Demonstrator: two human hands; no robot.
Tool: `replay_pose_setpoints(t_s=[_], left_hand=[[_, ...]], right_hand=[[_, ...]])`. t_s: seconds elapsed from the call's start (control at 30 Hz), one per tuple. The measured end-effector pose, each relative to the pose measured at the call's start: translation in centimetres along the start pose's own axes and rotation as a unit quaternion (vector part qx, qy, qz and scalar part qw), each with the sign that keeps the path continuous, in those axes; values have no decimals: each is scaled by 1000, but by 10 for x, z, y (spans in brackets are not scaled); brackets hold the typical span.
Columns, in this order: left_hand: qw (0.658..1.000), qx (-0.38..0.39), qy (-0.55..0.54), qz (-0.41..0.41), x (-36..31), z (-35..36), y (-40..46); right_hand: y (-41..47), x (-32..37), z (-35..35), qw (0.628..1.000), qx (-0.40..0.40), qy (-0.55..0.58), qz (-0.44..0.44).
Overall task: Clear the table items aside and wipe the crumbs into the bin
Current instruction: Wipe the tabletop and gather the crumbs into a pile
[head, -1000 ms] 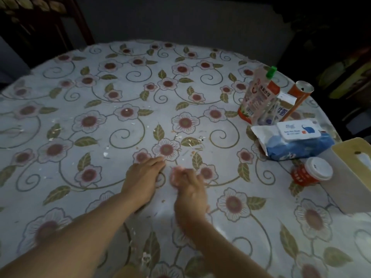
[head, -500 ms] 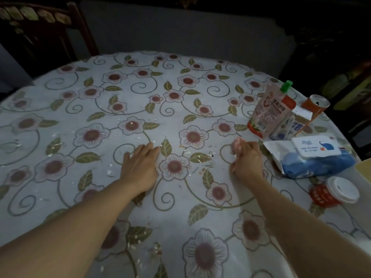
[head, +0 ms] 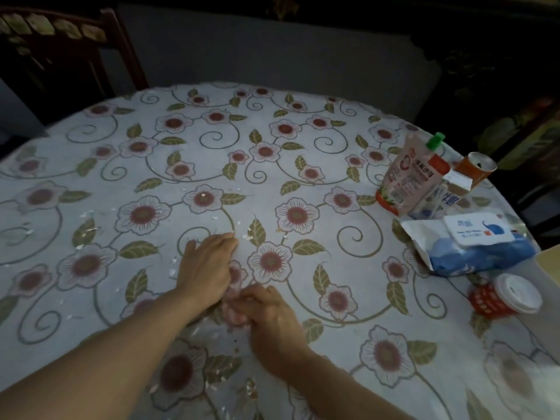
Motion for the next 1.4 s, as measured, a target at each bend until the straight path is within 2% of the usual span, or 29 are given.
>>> replay_pose_setpoints(t_s=[0.1,0.2,0.27,0.33,0.43,0.5,0.53,0.63,0.73,0.8,0.9,1.0,1.07,1.13,1.2,1.4], left_hand=[[999,-35,4,5,10,-19,7],[999,-43,5,-10,23,-26,30],[999,-46,-2,-16,29,-27,50],[998,-49,-10,-25,34,-25,64],[998,-51,-9,-36,42,-16,71],[998,-59,-2,-31,43,-14,70],[998,-61,1,-28,43,-15,69],[998,-59,5,-17,42,-18,71],[996,-86,-9,-6,43,-33,75],[995,-98,-5,-9,49,-44,82],[996,-85,-14,-37,65,-49,99],[995,-73,-34,-61,77,-47,116],[994,-70,-46,-74,82,-46,127],[994,-78,-42,-69,80,-47,134],[993,-99,-26,-52,79,-49,141],[990,-137,-13,-8,84,-53,146]], right_hand=[[4,-8,-32,991,49,125,25],[41,-75,-94,972,-66,180,134],[73,-141,-118,964,-120,130,199],[97,-192,-123,956,-125,52,258],[110,-216,-105,936,-129,-70,320],[112,-181,-82,942,-138,-78,296],[109,-155,-64,955,-122,-48,264],[88,-48,-7,996,-31,-22,78],[70,19,-1,992,29,115,-47],[84,8,-28,979,4,201,-36],[122,-81,-71,960,-77,226,146],[149,-185,-100,940,-149,85,295],[167,-222,-94,934,-126,15,334],[180,-237,-86,915,-95,-112,375],[195,-229,-90,895,-112,-223,371],[250,-204,-81,920,-147,-225,285]])
Point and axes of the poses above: each hand's wrist, its own y-axis towards the middle knuckle, its own z-axis out of the palm, x = y × z, the point moved 9 cm from there along y, towards the middle knuckle, and after that the axes turned 9 degrees about -y, right-handed, at the moved point
